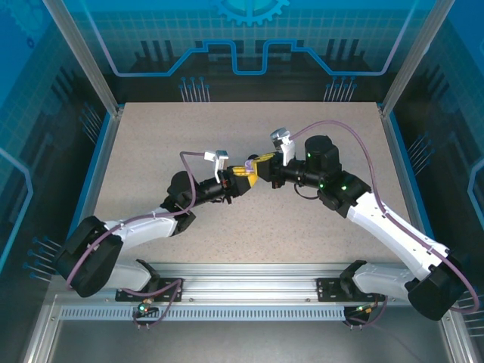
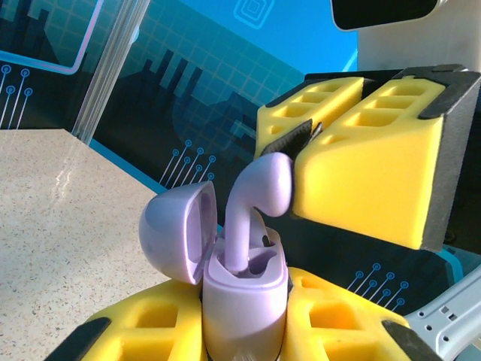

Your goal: Insert the wireless bluetooth earbuds into the charging case

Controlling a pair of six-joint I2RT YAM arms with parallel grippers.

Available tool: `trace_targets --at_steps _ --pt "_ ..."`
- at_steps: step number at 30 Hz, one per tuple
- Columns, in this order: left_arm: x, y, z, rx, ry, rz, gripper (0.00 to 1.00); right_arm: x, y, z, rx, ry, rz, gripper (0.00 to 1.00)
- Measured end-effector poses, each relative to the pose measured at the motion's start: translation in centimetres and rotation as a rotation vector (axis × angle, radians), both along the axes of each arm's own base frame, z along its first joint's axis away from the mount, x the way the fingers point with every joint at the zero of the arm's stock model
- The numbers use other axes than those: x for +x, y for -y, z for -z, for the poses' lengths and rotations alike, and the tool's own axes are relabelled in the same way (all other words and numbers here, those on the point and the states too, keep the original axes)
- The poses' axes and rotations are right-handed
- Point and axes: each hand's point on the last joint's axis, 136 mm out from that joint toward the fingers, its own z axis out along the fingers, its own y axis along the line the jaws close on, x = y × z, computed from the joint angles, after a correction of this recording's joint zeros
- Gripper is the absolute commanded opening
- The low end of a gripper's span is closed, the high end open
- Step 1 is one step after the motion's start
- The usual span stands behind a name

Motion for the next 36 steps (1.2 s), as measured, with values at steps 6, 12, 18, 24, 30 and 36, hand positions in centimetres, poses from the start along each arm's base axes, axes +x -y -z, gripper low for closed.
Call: trace_targets --at_steps 6,12,18,24,30,36 --pt "0.1 -0.1 -0.1 0.003 0.001 -0.009 0.09 0.0 0.0 0.1 -0.004 0.004 -0.003 0.14" --pt "0.1 -0.2 0.1 0.014 0.0 -0.014 0.09 -0.1 0.0 0.1 -0.013 0.006 -0.003 0.14" --pt "0.2 -0.2 0.7 0.04 0.003 -0.024 0.09 -0.3 0.3 0.0 -0.021 0.006 0.0 0.14" --pt "0.2 -0.1 1.0 0.055 0.003 -0.025 0.09 -0.4 0.7 -0.6 -0.026 0.022 0.011 0.15" --pt "0.0 -0.1 0.7 0.053 0.009 -0.021 0.09 -0.6 0.6 -0.5 -0.033 0.023 0.005 0.15" --pt "-0.2 -0.1 0.5 0.049 0.015 -0.017 0.09 -0.6 0.6 -0.5 -0.033 0.022 0.004 0.15"
